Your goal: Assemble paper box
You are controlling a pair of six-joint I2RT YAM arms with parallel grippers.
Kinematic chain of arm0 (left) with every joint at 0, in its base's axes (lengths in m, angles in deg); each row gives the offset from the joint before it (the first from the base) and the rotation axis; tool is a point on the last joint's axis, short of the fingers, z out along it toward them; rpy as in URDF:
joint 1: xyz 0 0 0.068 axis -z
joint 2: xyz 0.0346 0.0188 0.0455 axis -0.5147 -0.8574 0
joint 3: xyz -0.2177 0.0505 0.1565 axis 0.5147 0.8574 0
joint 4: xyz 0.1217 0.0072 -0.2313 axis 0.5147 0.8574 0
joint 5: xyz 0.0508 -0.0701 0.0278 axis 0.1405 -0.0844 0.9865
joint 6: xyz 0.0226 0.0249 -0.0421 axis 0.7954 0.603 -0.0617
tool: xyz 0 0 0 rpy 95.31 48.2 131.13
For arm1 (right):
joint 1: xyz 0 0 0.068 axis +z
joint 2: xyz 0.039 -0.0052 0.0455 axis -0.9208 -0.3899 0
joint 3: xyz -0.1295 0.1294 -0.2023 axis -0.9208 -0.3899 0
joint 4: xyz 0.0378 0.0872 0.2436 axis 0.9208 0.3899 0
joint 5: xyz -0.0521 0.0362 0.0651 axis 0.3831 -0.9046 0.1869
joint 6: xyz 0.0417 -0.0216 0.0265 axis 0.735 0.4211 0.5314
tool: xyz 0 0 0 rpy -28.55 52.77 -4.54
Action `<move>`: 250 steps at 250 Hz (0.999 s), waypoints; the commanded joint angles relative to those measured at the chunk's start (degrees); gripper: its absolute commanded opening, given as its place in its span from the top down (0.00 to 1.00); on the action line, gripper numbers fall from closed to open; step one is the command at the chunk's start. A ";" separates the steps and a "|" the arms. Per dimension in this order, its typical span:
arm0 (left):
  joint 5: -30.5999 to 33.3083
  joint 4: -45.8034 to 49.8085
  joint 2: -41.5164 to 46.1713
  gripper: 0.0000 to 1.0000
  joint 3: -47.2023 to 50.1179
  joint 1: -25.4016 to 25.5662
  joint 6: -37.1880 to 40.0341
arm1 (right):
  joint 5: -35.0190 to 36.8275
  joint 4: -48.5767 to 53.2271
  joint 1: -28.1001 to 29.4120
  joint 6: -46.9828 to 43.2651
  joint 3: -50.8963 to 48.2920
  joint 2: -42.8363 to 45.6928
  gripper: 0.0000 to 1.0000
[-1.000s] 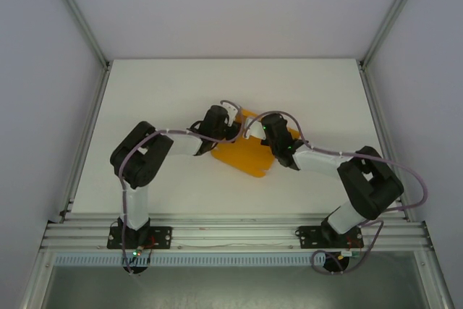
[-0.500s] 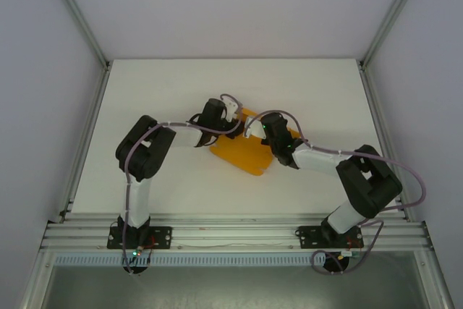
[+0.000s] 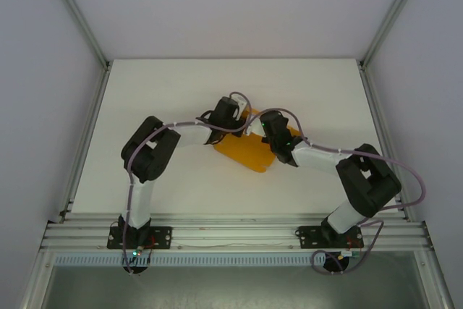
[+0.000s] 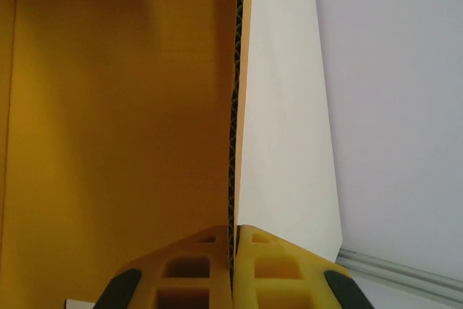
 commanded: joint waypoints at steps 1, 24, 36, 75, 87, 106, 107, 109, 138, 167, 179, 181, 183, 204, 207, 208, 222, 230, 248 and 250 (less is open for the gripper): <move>26.11 9.51 -4.24 1.00 -4.10 -0.59 -9.07 | -3.60 5.09 2.18 1.49 -0.23 0.32 1.00; 33.64 10.44 -4.45 1.00 -2.49 0.07 -14.17 | -2.98 4.97 2.35 2.12 -1.04 0.83 1.00; 34.30 9.34 -4.11 1.00 -1.01 0.01 -16.30 | -2.91 4.82 2.40 2.43 -1.46 1.29 1.00; 39.15 11.96 -4.21 1.00 -1.86 0.28 -17.41 | -2.32 4.68 2.47 2.58 -1.64 1.79 1.00; 38.18 11.80 -3.76 1.00 -1.80 0.19 -16.11 | -2.09 4.25 2.45 2.49 -1.75 1.69 1.00; 31.07 9.13 -2.15 1.00 -0.23 0.10 -12.95 | -2.27 3.88 2.45 2.48 -1.71 1.47 1.00; 30.68 8.88 -2.05 1.00 -0.04 0.10 -12.81 | -2.31 3.83 2.49 2.48 -1.70 1.47 1.00; 29.85 8.41 -1.87 1.00 0.25 -0.01 -12.53 | -2.39 3.79 2.48 2.48 -1.69 1.49 1.00; 20.53 0.73 1.87 1.00 5.65 -0.32 -10.21 | -2.45 3.61 2.45 2.00 -1.72 1.30 1.00; 15.72 -2.53 5.67 0.74 8.46 -0.69 -9.43 | -2.68 3.61 2.45 1.86 -1.60 1.34 1.00; 15.43 -3.21 6.75 0.69 8.93 -0.69 -9.12 | -2.93 3.69 2.44 1.86 -1.52 1.52 1.00; 15.30 -3.29 6.88 0.68 9.06 -0.69 -8.97 | -2.90 3.69 2.44 1.86 -1.51 1.48 1.00; 15.07 -3.38 6.98 0.68 9.09 -0.69 -8.81 | -2.89 3.69 2.44 1.86 -1.55 1.47 1.00; 13.55 -2.88 7.70 0.60 8.46 -0.70 -8.08 | -3.09 3.70 2.44 1.73 -1.43 1.43 1.00; 13.12 -3.04 7.67 0.60 8.43 -0.69 -7.84 | -3.11 3.69 2.45 1.69 -1.43 1.35 1.00; 13.00 -2.96 7.65 0.60 8.37 -0.69 -7.71 | -3.13 3.69 2.49 1.69 -1.43 1.37 1.00; 12.11 -3.18 7.42 0.58 7.95 -0.69 -7.64 | -3.22 3.52 2.50 1.65 -1.45 1.38 1.00; 11.52 -2.95 7.11 0.56 7.43 -0.78 -7.38 | -3.30 3.53 2.47 1.69 -1.40 1.39 1.00; 10.87 -1.98 6.20 0.54 5.99 -0.86 -7.45 | -3.63 3.69 2.44 1.69 -1.34 1.53 1.00; 10.86 -1.97 6.10 0.54 5.91 -0.87 -7.46 | -3.67 3.78 2.44 1.69 -1.34 1.48 1.00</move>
